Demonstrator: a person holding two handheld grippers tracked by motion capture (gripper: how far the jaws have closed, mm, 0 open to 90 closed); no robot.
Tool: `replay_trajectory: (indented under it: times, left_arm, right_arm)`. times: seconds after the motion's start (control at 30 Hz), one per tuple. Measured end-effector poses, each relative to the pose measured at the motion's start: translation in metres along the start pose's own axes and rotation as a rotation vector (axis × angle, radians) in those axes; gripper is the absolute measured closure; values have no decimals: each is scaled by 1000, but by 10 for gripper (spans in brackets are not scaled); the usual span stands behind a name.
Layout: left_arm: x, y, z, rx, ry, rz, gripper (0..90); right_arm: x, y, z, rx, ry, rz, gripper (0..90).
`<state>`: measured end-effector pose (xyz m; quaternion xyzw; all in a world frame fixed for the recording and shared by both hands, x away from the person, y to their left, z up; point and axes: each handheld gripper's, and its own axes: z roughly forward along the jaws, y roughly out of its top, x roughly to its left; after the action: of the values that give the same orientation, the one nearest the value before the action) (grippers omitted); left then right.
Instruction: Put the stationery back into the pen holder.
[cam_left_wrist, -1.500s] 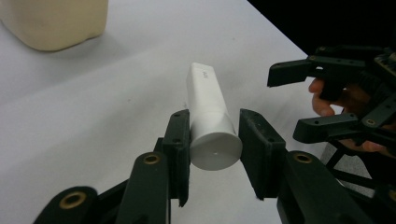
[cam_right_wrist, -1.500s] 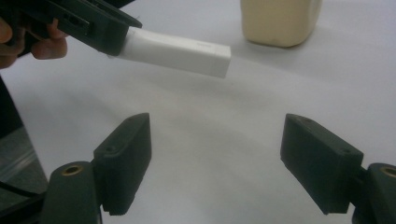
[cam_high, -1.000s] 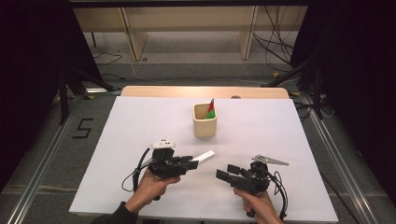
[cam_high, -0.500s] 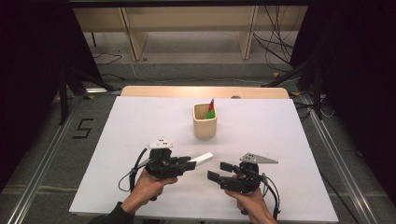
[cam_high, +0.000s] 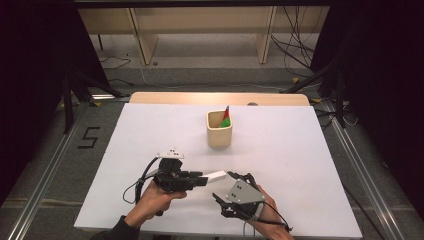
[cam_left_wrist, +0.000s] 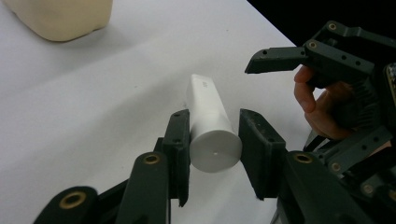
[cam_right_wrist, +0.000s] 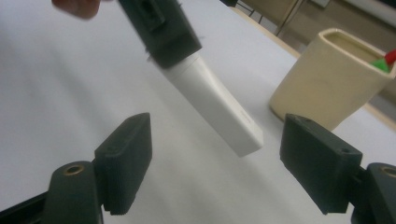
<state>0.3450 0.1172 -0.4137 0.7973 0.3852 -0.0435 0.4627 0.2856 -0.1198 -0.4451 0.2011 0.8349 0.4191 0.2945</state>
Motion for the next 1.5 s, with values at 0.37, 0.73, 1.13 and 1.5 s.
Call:
replay_trajectory:
  times: [0.37,0.73,1.13,1.5]
  left_arm:
    - [-2,1,1,32,-15,12,649]
    - [-3,2,2,54,-23,24,650]
    - [-4,3,1,64,-36,24,649]
    - [-2,1,4,69,-51,10,648]
  right_arm:
    - [21,3,12,34,-139,-310,340]
    - [32,2,20,44,-215,-463,481]
    - [38,-2,26,52,-249,-595,611]
    - [39,-3,27,60,-270,-632,703]
